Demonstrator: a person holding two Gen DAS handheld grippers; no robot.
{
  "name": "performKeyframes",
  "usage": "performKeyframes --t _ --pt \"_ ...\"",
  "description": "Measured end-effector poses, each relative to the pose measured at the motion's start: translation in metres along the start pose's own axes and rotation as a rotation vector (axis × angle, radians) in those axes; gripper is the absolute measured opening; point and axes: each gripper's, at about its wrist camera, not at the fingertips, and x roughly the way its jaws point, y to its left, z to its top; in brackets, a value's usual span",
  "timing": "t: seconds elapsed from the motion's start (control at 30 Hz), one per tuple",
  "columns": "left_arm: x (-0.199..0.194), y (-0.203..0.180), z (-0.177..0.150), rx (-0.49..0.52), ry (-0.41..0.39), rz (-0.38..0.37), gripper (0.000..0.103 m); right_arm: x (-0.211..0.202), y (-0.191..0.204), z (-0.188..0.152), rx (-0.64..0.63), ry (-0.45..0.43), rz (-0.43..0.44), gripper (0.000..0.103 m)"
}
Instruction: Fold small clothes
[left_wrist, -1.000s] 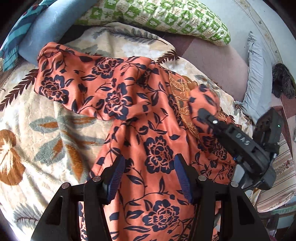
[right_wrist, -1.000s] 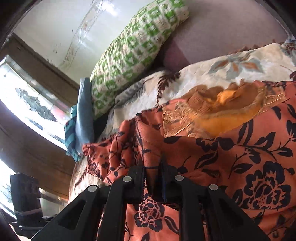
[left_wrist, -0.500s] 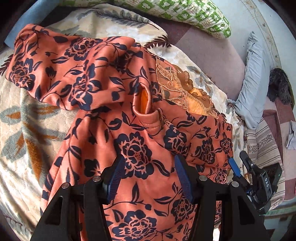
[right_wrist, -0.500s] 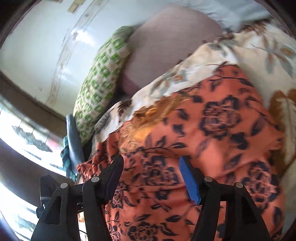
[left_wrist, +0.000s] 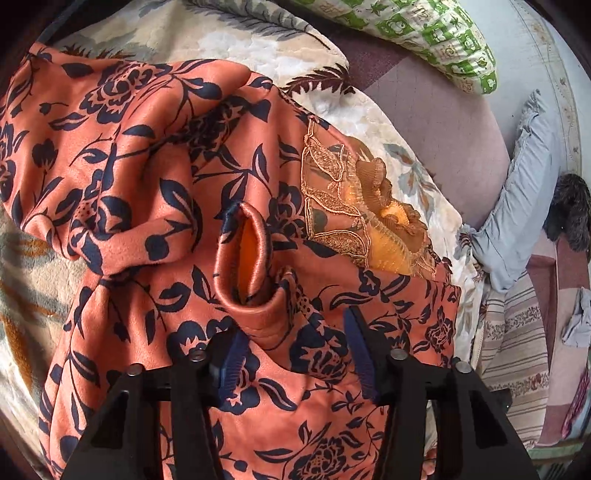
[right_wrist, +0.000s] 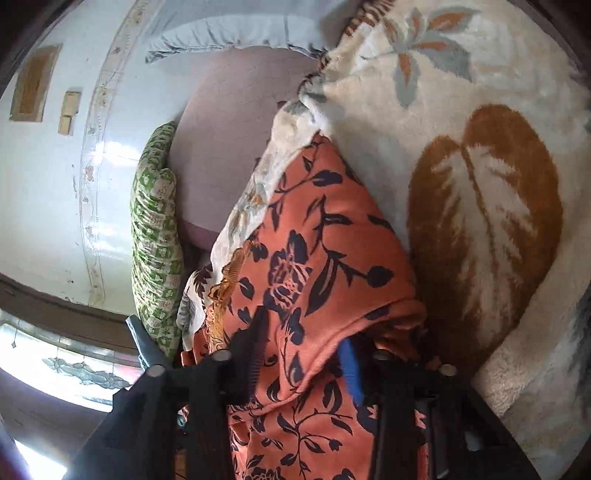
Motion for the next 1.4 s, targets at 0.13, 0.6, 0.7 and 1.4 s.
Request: performKeyframes --t 0.13,0.6,0.7,1.4 --pt "0.005 0.003 -0.014 0.077 0.055 0.098 0.042 -0.008 0.003 -0.003 -0.081 0.052 -0.128 0.031" --pt "-0.081 0.065 -0.075 0.054 -0.045 -0.016 0.041 0.100 0.172 -0.107 -0.649 0.386 0.082 0.043" --pt "-0.108 0.076 -0.085 0.071 -0.084 0.007 0.042 0.137 0.203 -0.130 -0.760 0.403 0.023 0.045" --pt "-0.025 0.042 -0.029 0.071 -0.029 0.083 0.054 0.004 0.017 -0.044 -0.177 0.164 -0.042 0.057"
